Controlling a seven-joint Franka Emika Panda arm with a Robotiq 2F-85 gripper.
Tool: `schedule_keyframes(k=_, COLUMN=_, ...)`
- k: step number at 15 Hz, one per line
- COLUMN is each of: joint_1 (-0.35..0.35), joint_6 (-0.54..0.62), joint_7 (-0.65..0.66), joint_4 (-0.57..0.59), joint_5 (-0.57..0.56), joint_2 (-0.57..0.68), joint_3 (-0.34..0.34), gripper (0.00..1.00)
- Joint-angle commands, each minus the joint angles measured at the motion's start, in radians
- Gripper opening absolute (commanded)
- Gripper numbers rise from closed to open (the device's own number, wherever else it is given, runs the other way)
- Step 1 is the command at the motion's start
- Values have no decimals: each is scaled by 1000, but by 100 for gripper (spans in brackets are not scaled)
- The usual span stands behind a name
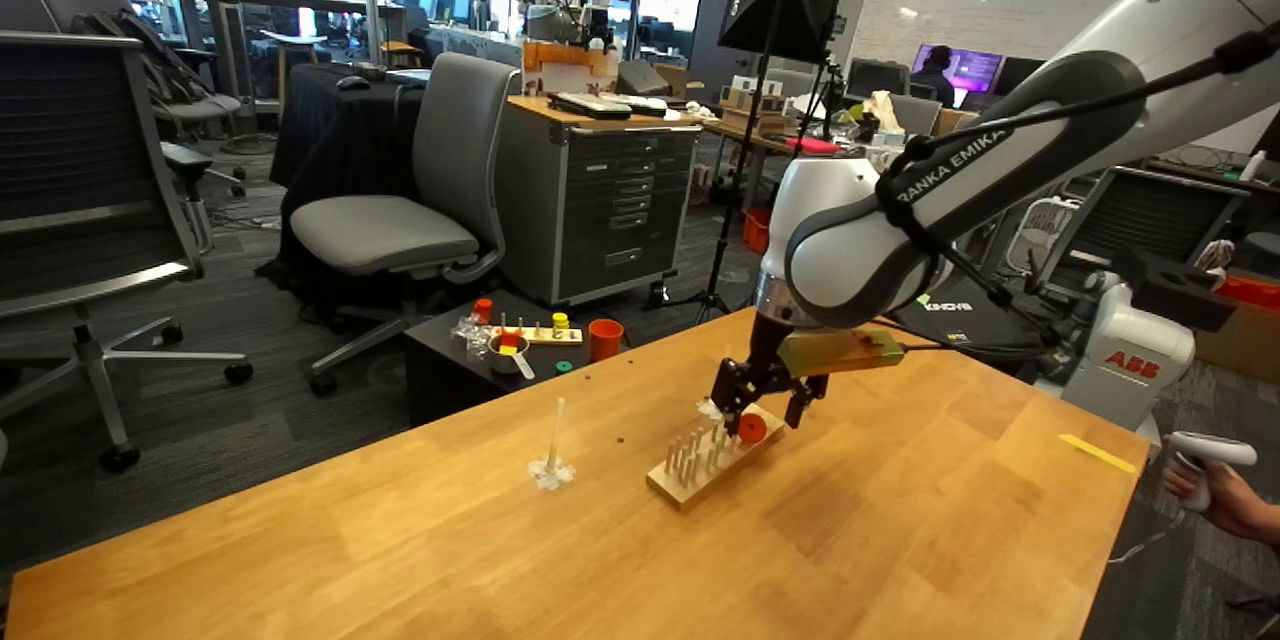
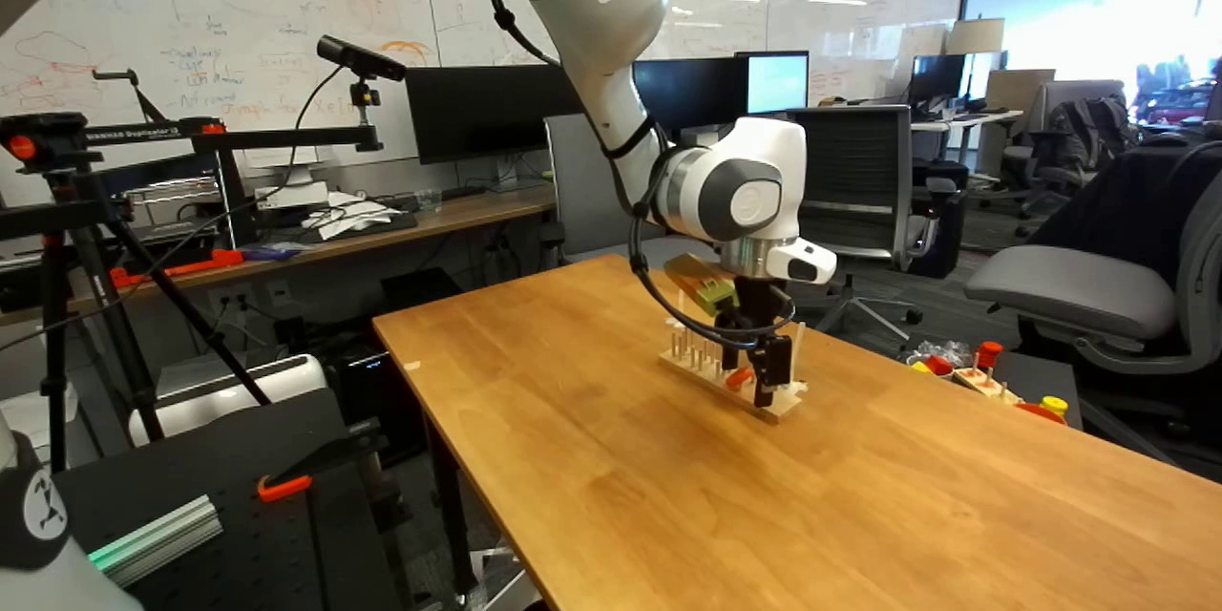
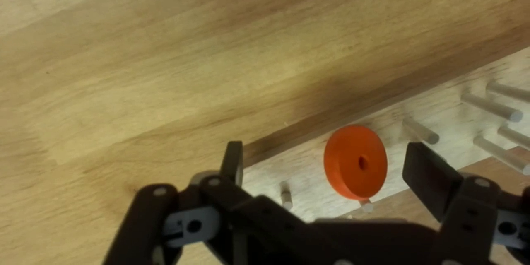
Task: Take the orange object and position it onto one of the small dowels
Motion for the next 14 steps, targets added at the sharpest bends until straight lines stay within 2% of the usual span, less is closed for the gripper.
schedule_keyframes(k=1, joint_1=-9, joint_6=-34, joint_7=-6, joint_4=23, joint_5=25, joint_2=-9, joint_3=4, gripper=100)
schedule_keyframes(k=14, joint_1=-24, joint_6=-67, joint_7=7, joint_4=-10, joint_5=24, joint_2=-56, joint_3=-10, gripper=100)
